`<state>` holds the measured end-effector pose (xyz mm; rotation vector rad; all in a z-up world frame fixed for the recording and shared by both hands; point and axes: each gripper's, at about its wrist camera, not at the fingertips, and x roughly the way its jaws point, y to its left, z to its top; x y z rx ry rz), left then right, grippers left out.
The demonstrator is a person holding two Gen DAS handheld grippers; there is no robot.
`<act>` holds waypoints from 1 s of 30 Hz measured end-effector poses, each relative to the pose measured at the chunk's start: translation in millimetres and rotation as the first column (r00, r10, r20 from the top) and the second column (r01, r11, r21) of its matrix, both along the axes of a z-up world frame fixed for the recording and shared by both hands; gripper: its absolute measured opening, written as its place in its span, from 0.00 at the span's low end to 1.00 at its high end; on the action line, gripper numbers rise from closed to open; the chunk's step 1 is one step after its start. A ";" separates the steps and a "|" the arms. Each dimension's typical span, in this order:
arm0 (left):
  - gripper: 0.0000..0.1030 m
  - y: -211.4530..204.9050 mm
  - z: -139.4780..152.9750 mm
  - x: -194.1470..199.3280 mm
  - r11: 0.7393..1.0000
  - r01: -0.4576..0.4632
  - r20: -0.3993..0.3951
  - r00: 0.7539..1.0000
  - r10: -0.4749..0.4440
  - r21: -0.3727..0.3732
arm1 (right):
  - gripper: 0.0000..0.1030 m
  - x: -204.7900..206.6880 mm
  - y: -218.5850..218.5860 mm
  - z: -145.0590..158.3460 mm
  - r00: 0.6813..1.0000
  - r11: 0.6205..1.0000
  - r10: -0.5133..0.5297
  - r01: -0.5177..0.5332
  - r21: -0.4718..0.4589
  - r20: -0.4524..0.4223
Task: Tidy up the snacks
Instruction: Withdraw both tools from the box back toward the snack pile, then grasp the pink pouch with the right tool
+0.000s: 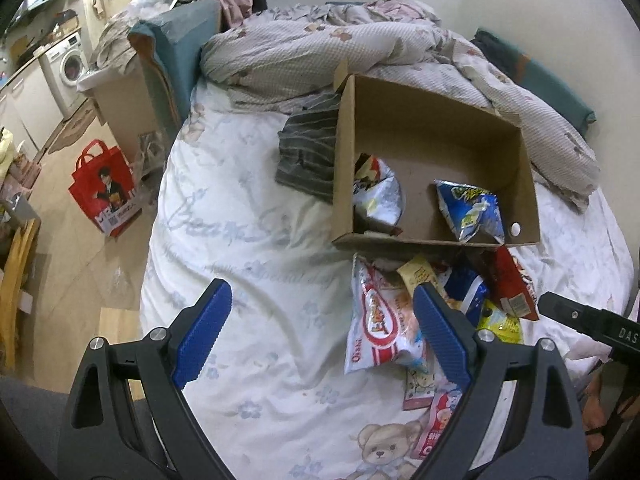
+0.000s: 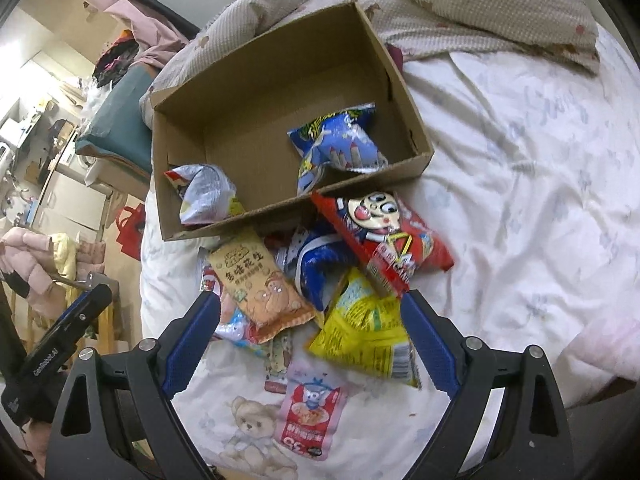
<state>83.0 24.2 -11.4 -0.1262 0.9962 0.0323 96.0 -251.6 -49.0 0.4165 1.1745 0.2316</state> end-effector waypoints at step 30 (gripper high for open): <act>0.87 25.2 -4.2 1.5 0.987 -0.095 -0.096 0.992 0.083 -0.131 | 0.58 -68.9 100.1 -105.3 0.938 0.932 0.102 -0.207 -0.298 -0.332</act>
